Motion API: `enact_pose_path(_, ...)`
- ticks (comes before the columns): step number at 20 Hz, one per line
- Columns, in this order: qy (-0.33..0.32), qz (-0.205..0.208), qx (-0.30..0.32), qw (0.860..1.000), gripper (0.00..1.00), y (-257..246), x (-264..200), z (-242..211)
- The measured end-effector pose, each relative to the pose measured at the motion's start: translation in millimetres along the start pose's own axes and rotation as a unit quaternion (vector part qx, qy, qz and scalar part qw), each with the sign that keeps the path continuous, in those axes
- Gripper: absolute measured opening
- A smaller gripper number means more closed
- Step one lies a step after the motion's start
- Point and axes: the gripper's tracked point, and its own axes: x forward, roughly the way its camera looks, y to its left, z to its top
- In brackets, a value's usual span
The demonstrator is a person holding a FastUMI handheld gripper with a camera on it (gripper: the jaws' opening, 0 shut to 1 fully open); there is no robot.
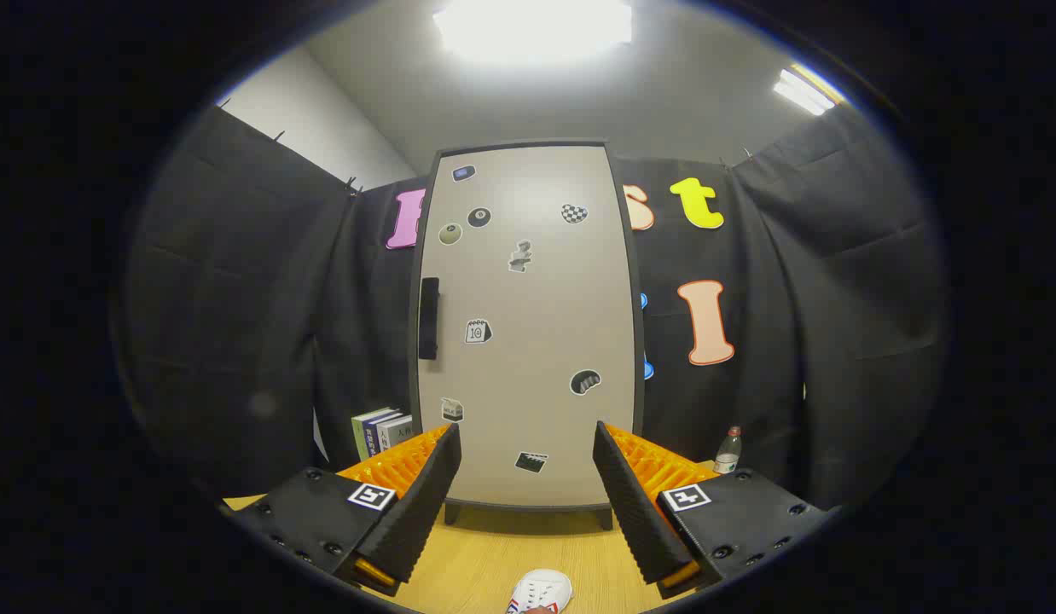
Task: Open the shoe cabinet door, grab the shoes and put them into the shoe cabinet, then close the shoe cabinet door.
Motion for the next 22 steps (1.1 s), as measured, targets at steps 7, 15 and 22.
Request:
enact_pose_path(7, 0.001, -0.004, 0.017, 1.0, 0.98, -3, 1, 5)
enact_pose_path(15, -0.004, 0.006, 0.009, 1.0, 0.97, 5, 5, 10)
enact_pose_path(22, -0.017, 0.029, 0.003, 0.999, 0.97, 27, 24, 32)
